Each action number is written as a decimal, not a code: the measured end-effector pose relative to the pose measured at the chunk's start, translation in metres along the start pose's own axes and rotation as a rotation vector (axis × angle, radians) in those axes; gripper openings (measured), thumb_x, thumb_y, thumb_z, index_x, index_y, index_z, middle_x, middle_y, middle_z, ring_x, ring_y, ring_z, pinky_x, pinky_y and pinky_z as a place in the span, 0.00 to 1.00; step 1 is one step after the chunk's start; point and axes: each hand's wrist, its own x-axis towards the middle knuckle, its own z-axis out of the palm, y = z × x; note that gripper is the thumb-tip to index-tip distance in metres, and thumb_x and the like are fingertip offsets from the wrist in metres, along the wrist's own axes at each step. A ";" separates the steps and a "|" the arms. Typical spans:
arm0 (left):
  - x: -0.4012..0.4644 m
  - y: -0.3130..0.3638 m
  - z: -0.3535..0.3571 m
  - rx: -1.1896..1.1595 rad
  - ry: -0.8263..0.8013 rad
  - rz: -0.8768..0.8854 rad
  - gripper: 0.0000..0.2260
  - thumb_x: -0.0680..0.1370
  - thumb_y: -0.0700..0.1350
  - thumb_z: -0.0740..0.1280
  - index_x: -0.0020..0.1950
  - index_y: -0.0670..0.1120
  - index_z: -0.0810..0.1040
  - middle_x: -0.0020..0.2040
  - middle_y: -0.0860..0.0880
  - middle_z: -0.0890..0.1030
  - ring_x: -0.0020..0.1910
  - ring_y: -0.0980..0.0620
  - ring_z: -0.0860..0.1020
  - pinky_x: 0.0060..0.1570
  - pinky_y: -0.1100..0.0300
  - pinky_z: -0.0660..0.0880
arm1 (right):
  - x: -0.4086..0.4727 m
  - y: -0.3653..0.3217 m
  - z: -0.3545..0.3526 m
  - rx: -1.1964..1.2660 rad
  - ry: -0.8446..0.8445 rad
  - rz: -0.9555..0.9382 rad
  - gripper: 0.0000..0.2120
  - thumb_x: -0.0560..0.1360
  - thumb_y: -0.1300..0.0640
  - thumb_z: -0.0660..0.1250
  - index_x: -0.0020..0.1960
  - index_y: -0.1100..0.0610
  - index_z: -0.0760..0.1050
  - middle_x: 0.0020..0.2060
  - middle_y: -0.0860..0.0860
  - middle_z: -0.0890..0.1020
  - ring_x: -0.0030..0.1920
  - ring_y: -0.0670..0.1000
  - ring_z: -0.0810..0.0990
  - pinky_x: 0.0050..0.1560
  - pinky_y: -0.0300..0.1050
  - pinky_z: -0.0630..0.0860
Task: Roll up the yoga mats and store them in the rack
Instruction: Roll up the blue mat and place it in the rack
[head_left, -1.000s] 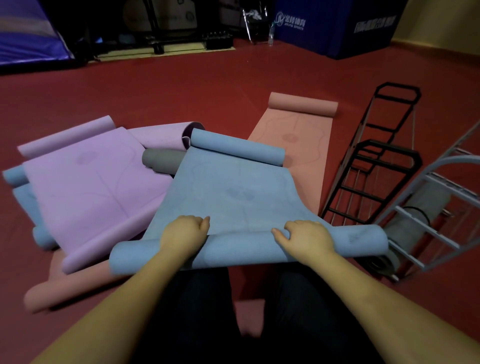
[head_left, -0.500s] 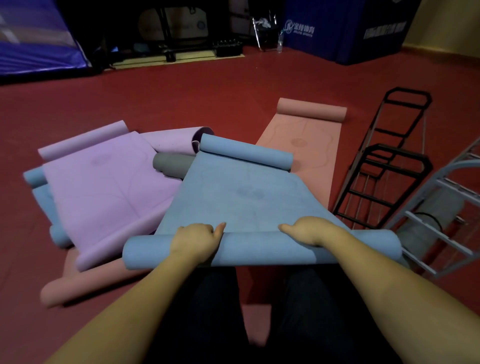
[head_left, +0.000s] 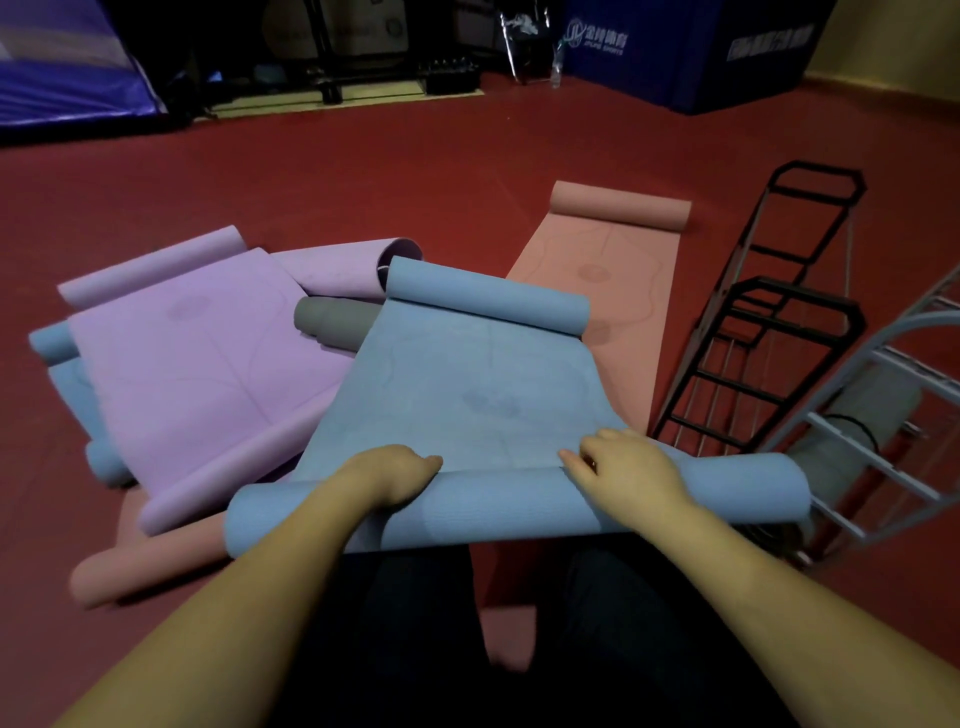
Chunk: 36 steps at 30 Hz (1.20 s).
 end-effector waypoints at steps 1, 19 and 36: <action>0.002 0.003 -0.003 -0.029 -0.019 0.003 0.27 0.83 0.59 0.51 0.73 0.41 0.71 0.74 0.41 0.69 0.72 0.42 0.68 0.70 0.53 0.62 | -0.006 0.000 0.003 -0.012 0.016 -0.010 0.25 0.79 0.36 0.54 0.46 0.55 0.77 0.45 0.51 0.78 0.52 0.54 0.75 0.47 0.47 0.69; -0.017 -0.007 0.057 0.029 0.795 0.256 0.18 0.78 0.57 0.56 0.38 0.45 0.74 0.37 0.45 0.77 0.39 0.40 0.76 0.41 0.49 0.71 | 0.022 -0.004 0.003 -0.109 -0.099 0.090 0.31 0.79 0.34 0.48 0.52 0.54 0.81 0.52 0.53 0.82 0.54 0.56 0.79 0.47 0.46 0.71; -0.023 0.007 0.024 0.130 0.391 0.086 0.29 0.83 0.61 0.44 0.52 0.46 0.80 0.56 0.44 0.82 0.56 0.41 0.78 0.57 0.51 0.71 | 0.048 -0.005 -0.027 0.128 -0.695 0.122 0.29 0.81 0.39 0.52 0.73 0.55 0.69 0.75 0.55 0.67 0.72 0.55 0.67 0.70 0.47 0.61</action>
